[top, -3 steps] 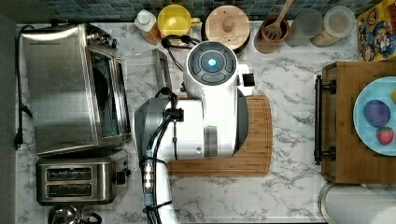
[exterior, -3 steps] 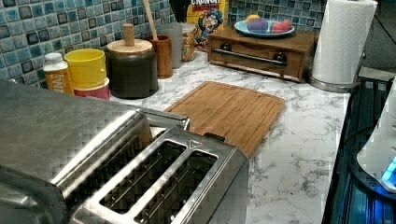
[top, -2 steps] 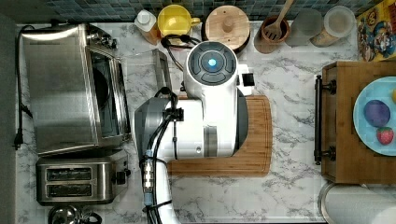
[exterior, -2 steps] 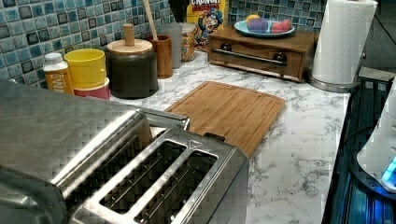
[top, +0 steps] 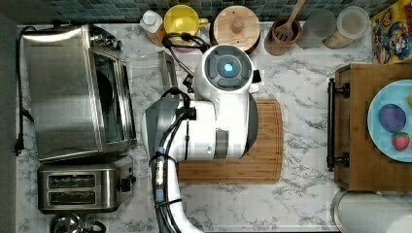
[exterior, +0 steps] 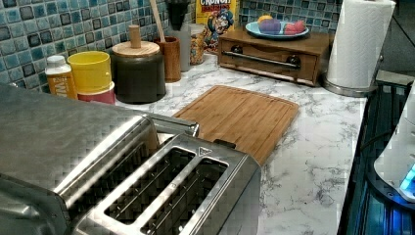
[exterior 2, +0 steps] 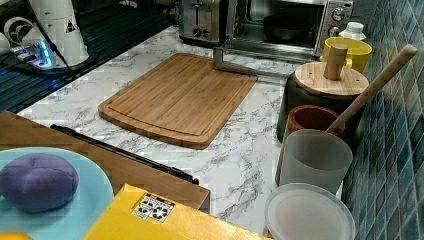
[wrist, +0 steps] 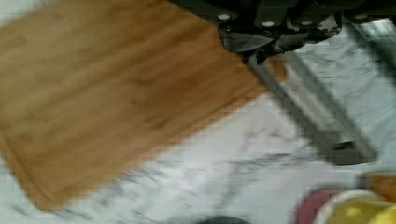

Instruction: Close the oven.

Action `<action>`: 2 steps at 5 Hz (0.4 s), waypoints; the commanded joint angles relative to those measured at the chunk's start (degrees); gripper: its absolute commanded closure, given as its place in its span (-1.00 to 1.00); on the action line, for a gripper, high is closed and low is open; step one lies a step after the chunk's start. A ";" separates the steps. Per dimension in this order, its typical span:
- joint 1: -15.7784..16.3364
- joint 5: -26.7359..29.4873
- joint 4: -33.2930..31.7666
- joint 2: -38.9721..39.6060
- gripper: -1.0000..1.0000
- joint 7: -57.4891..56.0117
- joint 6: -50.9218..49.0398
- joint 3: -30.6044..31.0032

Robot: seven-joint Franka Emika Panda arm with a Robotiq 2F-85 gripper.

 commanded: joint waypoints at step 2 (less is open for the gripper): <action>-5.28 30.68 6.61 14.38 1.00 -49.63 -4.53 -3.39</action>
